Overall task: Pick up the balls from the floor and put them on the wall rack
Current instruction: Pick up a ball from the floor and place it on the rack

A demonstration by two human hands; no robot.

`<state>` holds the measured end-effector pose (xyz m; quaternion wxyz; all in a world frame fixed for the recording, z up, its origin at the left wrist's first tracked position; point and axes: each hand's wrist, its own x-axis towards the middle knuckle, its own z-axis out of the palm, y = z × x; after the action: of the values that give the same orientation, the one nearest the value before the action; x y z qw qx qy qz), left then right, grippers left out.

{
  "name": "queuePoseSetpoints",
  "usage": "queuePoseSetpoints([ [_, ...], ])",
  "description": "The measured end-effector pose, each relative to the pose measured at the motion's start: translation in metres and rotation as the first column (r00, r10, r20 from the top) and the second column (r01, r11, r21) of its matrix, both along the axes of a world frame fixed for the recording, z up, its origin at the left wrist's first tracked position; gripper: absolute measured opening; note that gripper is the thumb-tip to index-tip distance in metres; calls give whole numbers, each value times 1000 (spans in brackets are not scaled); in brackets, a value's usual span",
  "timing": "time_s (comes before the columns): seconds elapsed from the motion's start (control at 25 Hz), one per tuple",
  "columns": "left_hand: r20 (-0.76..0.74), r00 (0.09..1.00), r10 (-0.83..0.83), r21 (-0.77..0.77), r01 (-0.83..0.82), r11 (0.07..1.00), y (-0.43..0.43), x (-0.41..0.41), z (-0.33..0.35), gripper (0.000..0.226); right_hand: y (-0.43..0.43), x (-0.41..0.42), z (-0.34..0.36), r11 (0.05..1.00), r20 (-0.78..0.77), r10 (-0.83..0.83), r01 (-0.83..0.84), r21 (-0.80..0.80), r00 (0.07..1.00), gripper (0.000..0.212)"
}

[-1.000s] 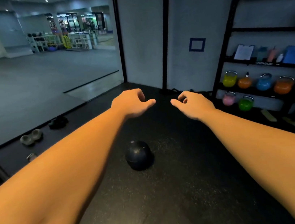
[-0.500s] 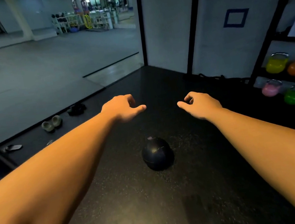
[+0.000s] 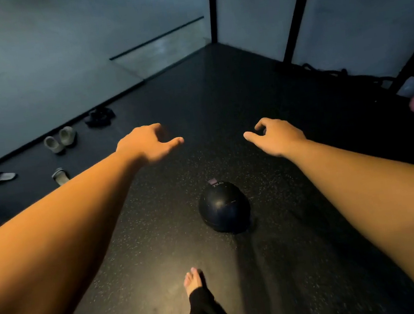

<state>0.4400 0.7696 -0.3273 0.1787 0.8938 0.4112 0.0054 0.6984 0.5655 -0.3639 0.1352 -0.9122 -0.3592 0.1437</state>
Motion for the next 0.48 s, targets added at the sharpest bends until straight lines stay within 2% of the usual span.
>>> queuePoseSetpoints([
  [0.12, 11, 1000, -23, -65, 23, 998, 59, 43, -40, 86, 52, 36, -38, 999, 6, -26, 26, -30, 1000, 69],
  [0.24, -10, 998, -70, -178, 67, 982, 119, 96, -80, 91, 109, 72, -81, 995, -54, -76, 72, -65, 996, 73],
  [0.4, -90, 991, -98, -281, 69, 957, 185, 161, -144, 111, 174, 111, -159, 990, -154, -106, 90, -111, 982, 74],
  [0.48, -141, 984, -113, -320, 62, 945, 207, 188, -190, 114, 195, 129, -208, 986, -191, -111, 85, -140, 975, 74],
])
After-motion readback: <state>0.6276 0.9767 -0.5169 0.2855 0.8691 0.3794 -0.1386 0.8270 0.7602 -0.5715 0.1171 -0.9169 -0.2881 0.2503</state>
